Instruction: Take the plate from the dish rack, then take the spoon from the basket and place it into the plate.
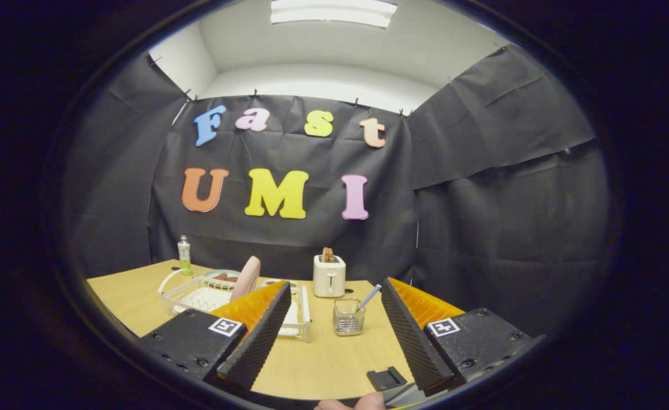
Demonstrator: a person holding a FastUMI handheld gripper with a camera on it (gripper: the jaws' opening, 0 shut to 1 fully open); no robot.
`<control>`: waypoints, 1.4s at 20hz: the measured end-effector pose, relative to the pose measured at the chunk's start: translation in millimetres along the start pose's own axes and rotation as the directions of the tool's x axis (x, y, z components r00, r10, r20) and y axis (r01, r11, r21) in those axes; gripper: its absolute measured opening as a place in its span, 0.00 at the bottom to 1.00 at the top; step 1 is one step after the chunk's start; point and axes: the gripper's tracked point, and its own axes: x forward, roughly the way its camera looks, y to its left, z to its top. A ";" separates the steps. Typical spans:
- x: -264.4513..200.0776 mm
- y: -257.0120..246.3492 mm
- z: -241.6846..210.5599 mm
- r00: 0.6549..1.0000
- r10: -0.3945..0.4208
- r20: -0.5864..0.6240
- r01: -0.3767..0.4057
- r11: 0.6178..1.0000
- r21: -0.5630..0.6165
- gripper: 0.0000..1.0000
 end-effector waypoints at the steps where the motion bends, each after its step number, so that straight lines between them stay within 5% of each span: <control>1: 2.3 -1.6 -1.0 1.000 -0.004 -0.005 0.005 1.000 0.008 1.00; 16: 61.2 71.9 45.4 0.983 0.178 -0.044 -0.180 0.981 -0.066 1.00; 28: 148.5 126.7 78.9 0.920 0.306 -0.246 -0.324 0.946 -0.033 1.00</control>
